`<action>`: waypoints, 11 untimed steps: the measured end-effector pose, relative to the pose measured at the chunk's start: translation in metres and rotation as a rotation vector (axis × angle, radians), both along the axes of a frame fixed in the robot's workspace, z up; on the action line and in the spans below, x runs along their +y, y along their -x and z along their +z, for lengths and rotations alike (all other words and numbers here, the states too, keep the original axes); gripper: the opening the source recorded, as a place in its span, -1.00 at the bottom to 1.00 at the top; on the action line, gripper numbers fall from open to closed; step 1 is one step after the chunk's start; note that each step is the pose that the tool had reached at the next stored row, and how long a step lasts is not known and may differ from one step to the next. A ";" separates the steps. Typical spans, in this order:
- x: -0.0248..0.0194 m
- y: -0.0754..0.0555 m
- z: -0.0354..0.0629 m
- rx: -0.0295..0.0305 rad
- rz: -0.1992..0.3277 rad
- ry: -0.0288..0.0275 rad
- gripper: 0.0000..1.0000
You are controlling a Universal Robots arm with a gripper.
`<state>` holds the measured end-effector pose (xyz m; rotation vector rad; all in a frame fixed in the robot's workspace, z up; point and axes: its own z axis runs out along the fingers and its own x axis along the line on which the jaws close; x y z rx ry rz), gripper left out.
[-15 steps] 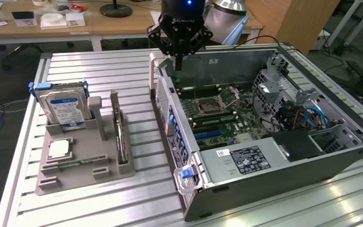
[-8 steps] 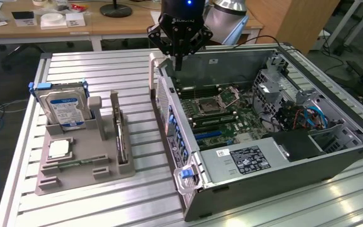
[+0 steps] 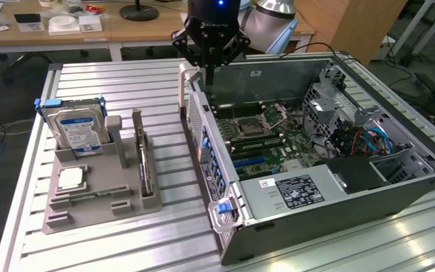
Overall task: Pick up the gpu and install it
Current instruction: 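Reach for the gpu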
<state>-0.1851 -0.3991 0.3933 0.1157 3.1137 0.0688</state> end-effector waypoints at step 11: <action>-0.0005 0.025 0.0000 0.0000 0.002 0.0000 -0.79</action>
